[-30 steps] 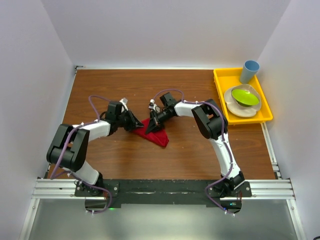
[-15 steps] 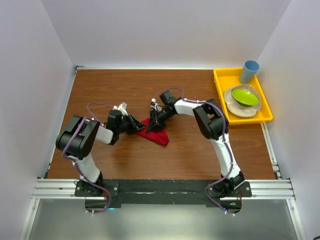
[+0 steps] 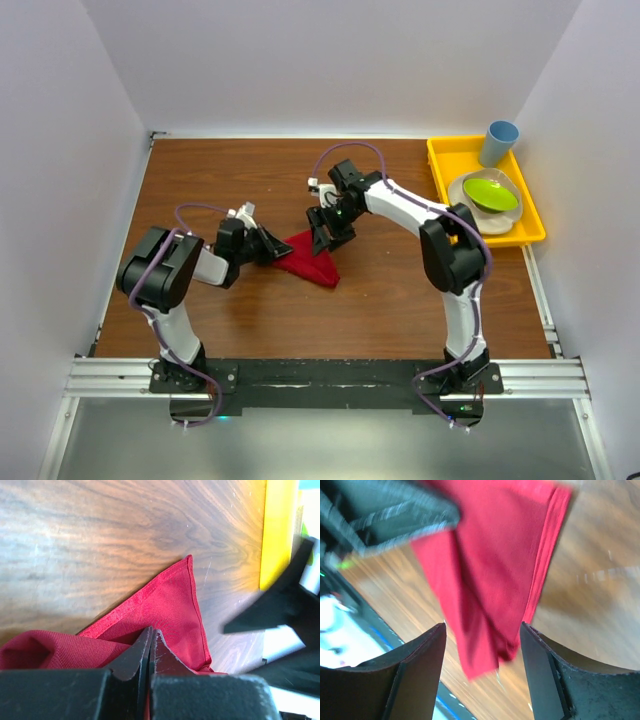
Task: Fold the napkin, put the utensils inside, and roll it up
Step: Roll the napkin with the utensil
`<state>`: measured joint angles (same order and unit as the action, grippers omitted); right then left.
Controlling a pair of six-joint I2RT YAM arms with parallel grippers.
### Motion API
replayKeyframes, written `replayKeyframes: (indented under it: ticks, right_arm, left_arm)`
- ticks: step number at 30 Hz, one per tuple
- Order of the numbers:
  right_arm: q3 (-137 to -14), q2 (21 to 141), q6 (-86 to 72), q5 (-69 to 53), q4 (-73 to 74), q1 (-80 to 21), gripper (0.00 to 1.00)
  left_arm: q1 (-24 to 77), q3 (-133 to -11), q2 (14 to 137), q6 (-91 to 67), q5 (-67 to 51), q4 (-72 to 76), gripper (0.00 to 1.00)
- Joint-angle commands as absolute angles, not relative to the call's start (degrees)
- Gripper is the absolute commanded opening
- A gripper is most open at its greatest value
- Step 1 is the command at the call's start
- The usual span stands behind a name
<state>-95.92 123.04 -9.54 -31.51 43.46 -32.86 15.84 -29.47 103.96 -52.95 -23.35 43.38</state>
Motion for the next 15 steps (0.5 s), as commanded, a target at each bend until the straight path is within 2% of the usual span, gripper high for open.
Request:
replayKeyframes:
  ticks: [1,6,11,13,15]
  right_arm:
    - [-88.62,113.57,-0.35,-21.90,41.94,-36.03,0.65]
    - [-81.04,107.32,-1.93,-19.17,35.69,-39.81,0.65]
    - [-79.63,109.15,-1.49,-15.74,34.19,-41.40,0.64]
    - [-80.59,110.30,-2.02,-13.98,34.80,-41.31,0.60]
    - [-80.86,111.71,-3.94,-10.21,35.59,-41.13,0.47]
  left_arm:
    - [15.73,-29.26,108.90,-48.34,-16.26,25.68,0.00]
    - [15.73,-30.67,108.81,-48.78,-17.05,23.47,0.00]
    - [15.73,-31.82,109.16,-48.43,-17.40,21.62,0.00]
    - [15.64,-32.17,109.25,-48.25,-17.40,21.10,0.00]
    - [15.64,-32.61,109.51,-47.99,-17.49,20.57,0.00]
